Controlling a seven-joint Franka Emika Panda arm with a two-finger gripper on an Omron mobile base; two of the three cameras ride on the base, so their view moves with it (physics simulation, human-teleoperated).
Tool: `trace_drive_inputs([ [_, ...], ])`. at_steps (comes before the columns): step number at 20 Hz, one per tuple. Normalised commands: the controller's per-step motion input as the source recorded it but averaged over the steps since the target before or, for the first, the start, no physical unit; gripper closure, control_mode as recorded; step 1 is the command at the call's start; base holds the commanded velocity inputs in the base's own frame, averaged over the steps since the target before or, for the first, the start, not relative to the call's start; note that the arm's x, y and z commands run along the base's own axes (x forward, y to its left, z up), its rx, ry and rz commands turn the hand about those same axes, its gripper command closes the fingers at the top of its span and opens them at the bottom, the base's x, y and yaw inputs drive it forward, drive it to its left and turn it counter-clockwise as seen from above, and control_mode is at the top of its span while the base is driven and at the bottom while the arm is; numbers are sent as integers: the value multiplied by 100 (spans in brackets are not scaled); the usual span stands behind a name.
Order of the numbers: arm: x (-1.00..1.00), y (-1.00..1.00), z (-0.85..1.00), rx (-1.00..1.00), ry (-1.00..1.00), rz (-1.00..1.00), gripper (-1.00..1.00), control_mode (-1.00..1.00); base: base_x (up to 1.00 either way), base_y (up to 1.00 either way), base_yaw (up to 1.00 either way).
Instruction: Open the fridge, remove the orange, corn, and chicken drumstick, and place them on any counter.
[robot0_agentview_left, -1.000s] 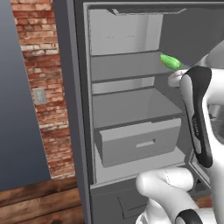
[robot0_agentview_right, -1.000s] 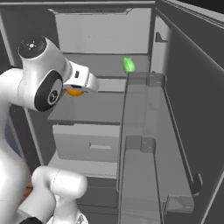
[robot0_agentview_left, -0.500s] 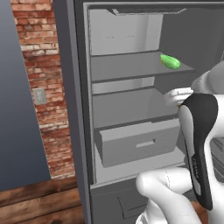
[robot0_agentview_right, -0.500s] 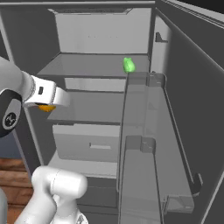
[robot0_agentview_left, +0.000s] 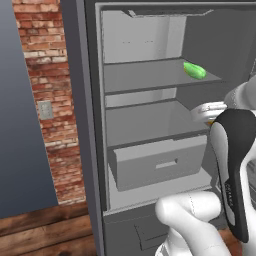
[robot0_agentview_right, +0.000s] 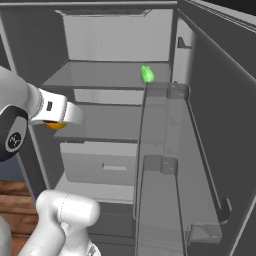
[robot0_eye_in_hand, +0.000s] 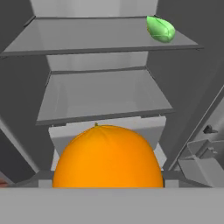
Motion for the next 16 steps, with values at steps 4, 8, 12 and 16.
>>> trace_drive_inputs([
  [4, 0, 0, 0, 0, 0, 0, 100, -100, 0, 0, 0],
  [8, 0, 0, 0, 0, 0, 0, 100, 100, -26, 1, 0],
  [12, 0, 0, 0, 0, 0, 0, 100, 100, -92, 11, -14],
  [16, 0, 0, 0, 0, 0, 0, 100, 100, -100, 22, -37],
])
